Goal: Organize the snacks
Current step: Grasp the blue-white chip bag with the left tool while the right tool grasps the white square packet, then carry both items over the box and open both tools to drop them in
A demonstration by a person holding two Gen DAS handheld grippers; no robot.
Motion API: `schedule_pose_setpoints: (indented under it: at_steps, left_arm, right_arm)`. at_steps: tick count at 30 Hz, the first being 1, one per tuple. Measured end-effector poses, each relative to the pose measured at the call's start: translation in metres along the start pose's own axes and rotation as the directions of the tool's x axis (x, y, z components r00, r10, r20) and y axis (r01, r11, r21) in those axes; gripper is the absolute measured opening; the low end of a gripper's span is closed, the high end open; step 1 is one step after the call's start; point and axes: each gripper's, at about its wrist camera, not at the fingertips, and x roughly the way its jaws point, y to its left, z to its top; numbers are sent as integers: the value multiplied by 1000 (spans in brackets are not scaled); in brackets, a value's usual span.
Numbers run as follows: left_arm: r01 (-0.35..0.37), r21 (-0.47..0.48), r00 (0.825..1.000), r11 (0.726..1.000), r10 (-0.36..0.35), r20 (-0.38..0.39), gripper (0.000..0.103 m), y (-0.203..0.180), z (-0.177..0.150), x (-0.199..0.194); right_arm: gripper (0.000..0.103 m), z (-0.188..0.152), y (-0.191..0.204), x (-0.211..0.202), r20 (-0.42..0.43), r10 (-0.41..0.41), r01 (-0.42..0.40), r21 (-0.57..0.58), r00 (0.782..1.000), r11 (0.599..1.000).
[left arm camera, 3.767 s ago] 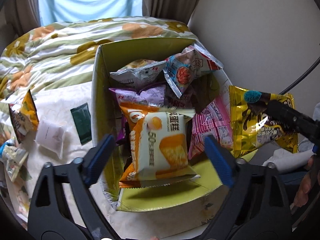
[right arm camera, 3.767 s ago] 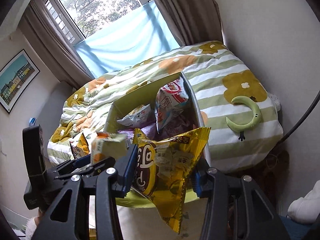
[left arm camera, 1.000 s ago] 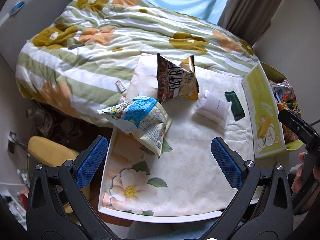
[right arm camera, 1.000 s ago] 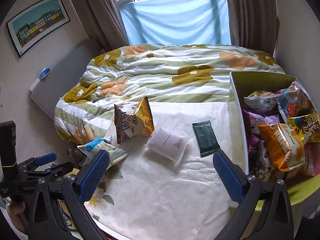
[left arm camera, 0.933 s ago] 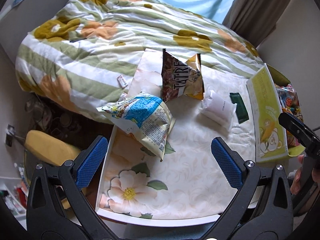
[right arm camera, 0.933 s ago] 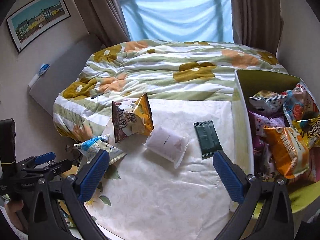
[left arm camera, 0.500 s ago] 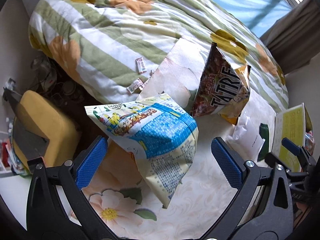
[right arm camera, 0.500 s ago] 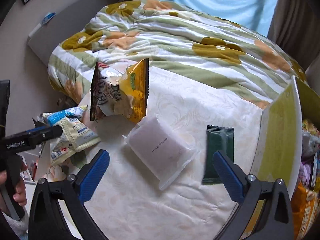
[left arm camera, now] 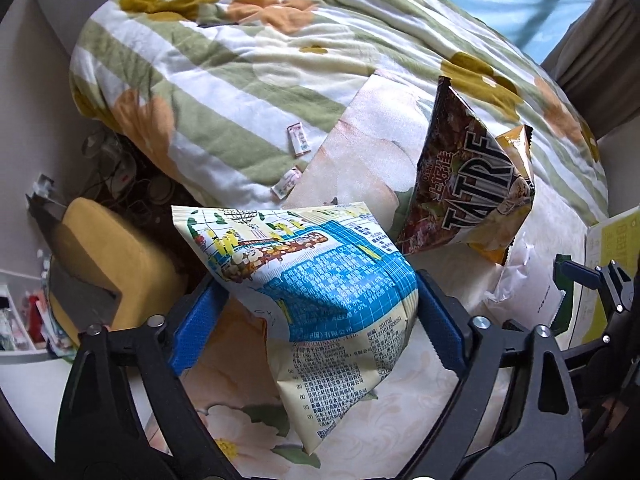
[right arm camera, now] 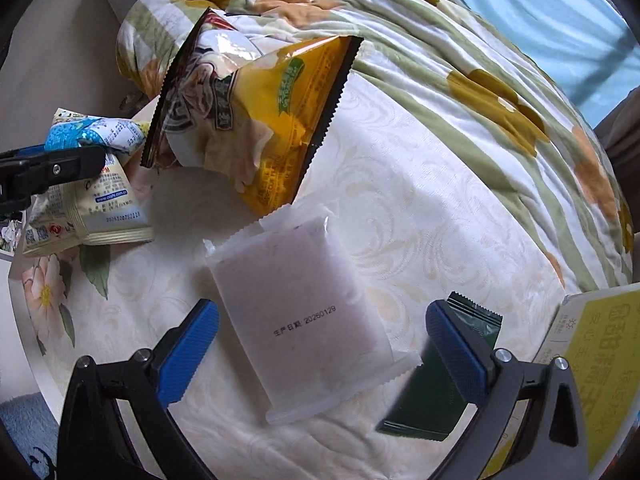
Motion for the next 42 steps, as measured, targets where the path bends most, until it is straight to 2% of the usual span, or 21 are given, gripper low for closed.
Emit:
schedule_pose_setpoints:
  at_steps: [2,5,11,12,17,22,28,36,42]
  left_arm:
    - [4,14,1000,1000,-4,-6,78,-1,-2,1]
    - [-9,65,1000,998,10,-8,70,-7,-7,1]
    - [12,109,1000,994,-11,-10,64,-9,-13,-3]
    - [18,114,1000,993,-17,-11,63,-8,-14,-5]
    - [38,128,999,991,-34,-26,63,-2,-20,-7]
    - [57,137,998,989,-53,-28,63,4,-28,-14]
    - [76,162,997,984,-74,-19,63,9,-38,-26]
    - [118,232,991,965,-129,30,63,8,-46,-62]
    - [173,326,975,930,-209,79,63,-8,-47,-102]
  right_arm:
    - [102,1,0,4,-2,-6,6,-17,1000,1000]
    - [95,3,2,8,-8,4,-4,-33,1000,999]
    - [79,1,9,11,-14,12,-13,-45,1000,999]
    - [76,1,10,11,-17,12,-13,-44,1000,999]
    - [73,0,12,10,-11,-7,7,-35,1000,999]
    - [65,-5,18,5,-7,-15,15,-10,1000,1000]
    - [63,-16,27,-6,32,-10,8,67,999,998]
    - [63,-32,41,-51,125,-21,-3,183,992,983]
    - [63,-50,44,-114,218,-74,6,298,973,955]
